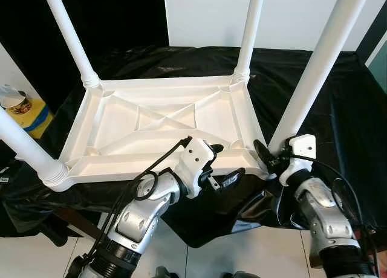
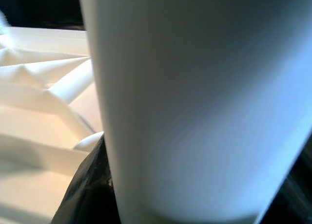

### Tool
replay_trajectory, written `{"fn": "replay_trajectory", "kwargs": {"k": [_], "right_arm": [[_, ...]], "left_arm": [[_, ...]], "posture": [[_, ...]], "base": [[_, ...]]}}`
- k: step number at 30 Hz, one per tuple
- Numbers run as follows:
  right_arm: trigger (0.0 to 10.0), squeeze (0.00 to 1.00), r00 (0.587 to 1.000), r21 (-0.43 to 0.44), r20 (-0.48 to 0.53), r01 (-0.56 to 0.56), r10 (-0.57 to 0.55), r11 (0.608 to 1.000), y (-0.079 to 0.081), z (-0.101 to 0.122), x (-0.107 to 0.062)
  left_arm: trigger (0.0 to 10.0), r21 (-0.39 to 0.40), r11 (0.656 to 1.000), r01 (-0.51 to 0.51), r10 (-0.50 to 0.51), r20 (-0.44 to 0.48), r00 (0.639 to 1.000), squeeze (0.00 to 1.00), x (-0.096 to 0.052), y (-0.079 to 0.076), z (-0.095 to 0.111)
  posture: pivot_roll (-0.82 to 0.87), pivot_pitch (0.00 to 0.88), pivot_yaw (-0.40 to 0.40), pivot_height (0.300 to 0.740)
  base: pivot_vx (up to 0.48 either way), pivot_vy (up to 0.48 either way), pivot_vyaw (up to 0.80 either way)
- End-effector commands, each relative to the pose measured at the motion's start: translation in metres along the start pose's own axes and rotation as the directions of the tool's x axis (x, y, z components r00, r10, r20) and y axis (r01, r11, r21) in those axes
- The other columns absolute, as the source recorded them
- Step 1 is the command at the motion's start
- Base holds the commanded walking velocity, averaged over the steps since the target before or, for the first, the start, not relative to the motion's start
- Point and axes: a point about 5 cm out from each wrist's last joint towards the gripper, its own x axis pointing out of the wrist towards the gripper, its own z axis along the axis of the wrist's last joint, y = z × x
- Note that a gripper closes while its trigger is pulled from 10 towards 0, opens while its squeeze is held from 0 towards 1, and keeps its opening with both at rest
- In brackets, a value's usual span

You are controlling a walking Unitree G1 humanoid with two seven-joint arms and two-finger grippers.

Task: Building children table

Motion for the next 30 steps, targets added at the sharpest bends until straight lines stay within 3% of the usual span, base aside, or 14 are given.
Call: {"fn": "replay_trajectory", "kwargs": {"k": [1, 5, 8, 12, 14, 17, 30], "right_arm": [[10.0, 0.0, 0.991, 0.013, -0.101, 0.085, -0.083, 0.996, -0.003, -0.017, -0.005], [10.0, 0.0, 0.962, 0.041, -0.131, 0.247, -0.24, 0.968, 0.007, -0.022, -0.005], [10.0, 0.0, 0.953, 0.049, -0.135, 0.279, -0.271, 0.959, 0.01, -0.023, -0.005], [10.0, 0.0, 0.901, 0.085, -0.159, 0.42, -0.403, 0.904, 0.031, -0.025, -0.005], [10.0, 0.0, 0.893, 0.094, -0.165, 0.436, -0.418, 0.895, 0.035, -0.024, -0.004], [10.0, 0.0, 0.913, 0.099, -0.141, 0.399, -0.384, 0.912, 0.045, -0.019, -0.001], [10.0, 0.0, 0.923, 0.08, -0.098, 0.38, -0.373, 0.921, 0.048, -0.012, -0.002]], "left_arm": [[10.0, 0.002, 1.0, 0.019, -0.019, -0.002, 1.0, 0.0, -0.001, -0.004, 0.0], [10.0, 0.0, 1.0, 0.015, -0.015, -0.002, 1.0, 0.0, -0.001, -0.003, -0.001], [10.0, 0.0, 1.0, 0.014, -0.014, -0.003, 1.0, 0.0, -0.001, -0.003, -0.001], [10.0, -0.002, 1.0, 0.011, -0.011, 0.0, 1.0, 0.0, -0.001, -0.004, 0.0], [10.0, -0.003, 1.0, 0.011, -0.011, 0.001, 1.0, 0.0, -0.001, -0.004, 0.0], [10.0, -0.007, 1.0, 0.004, -0.004, 0.0, 1.0, 0.0, -0.002, -0.004, 0.0], [10.0, -0.008, 1.0, 0.003, -0.003, -0.002, 1.0, 0.0, -0.003, -0.004, 0.0]], "posture": [[-0.09, 0.089, 0.006, 0.74], [-0.09, 0.091, 0.004, 0.74], [-0.09, 0.092, 0.003, 0.74], [-0.09, 0.102, 0.002, 0.74], [-0.09, 0.102, 0.002, 0.74], [-0.09, 0.109, 0.008, 0.74], [-0.09, 0.121, 0.013, 0.74]], "base": [[0.0, 0.0, 0.0], [0.0, 0.0, 0.0], [0.0, 0.0, 0.0], [0.0, 0.0, 0.0], [0.0, 0.0, 0.0], [0.0, 0.0, 0.0], [0.0, 0.0, 0.0]]}}
